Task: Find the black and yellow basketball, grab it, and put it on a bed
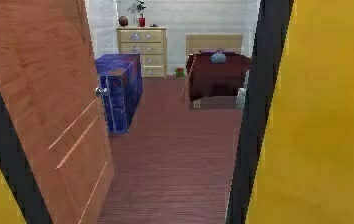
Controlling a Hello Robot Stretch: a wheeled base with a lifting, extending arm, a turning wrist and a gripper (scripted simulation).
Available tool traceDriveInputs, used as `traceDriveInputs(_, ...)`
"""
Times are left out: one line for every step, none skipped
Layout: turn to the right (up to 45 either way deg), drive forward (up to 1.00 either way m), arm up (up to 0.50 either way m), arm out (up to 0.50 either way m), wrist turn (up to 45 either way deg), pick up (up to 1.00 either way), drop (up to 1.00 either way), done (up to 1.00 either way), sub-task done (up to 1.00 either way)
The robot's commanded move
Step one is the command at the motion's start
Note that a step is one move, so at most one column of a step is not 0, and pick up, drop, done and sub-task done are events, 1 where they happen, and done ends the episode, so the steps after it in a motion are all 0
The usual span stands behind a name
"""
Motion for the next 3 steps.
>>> traceDriveInputs(45.0,0.0,0.0,0.0,0.0,0.0,0.0,0.0,0.0)
traceDriveInputs(18.0,0.0,0.0,0.0,0.0,0.0,0.0,0.0,0.0)
traceDriveInputs(0.0,0.0,0.16,0.0,0.0,0.0,0.0,0.0,0.0)
